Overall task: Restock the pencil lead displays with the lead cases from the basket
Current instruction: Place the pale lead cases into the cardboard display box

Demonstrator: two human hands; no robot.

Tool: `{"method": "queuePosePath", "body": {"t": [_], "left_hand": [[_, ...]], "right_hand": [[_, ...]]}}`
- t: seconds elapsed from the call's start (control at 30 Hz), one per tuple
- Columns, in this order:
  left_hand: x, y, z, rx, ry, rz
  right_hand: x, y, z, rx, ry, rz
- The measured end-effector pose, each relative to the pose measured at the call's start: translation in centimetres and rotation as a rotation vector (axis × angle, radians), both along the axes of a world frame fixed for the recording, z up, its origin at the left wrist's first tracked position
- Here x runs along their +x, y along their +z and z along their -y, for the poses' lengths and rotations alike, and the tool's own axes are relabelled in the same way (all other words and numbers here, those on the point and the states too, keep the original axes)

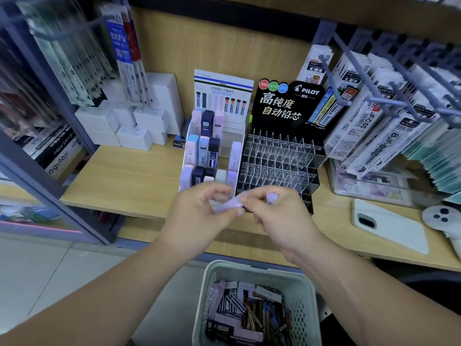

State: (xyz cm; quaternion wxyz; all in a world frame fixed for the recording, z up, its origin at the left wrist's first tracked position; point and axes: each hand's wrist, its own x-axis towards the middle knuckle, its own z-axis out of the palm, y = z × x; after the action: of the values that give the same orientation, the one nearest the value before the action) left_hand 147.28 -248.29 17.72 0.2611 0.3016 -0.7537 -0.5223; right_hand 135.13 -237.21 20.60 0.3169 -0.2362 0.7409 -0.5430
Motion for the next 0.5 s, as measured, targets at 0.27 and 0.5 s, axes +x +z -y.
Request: {"method": "queuePosePath", "body": {"t": [0.27,0.5], "left_hand": [[1.0,0.0,6.5,-0.730,0.156,0.413],[1.0,-1.4,6.5,-0.519,0.003,0.504]], "right_hand": [[-5.2,1.0,3.3,0.128,0.061,-0.616],[-5.0,-0.5,5.9,0.269,0.308,-1.000]]}}
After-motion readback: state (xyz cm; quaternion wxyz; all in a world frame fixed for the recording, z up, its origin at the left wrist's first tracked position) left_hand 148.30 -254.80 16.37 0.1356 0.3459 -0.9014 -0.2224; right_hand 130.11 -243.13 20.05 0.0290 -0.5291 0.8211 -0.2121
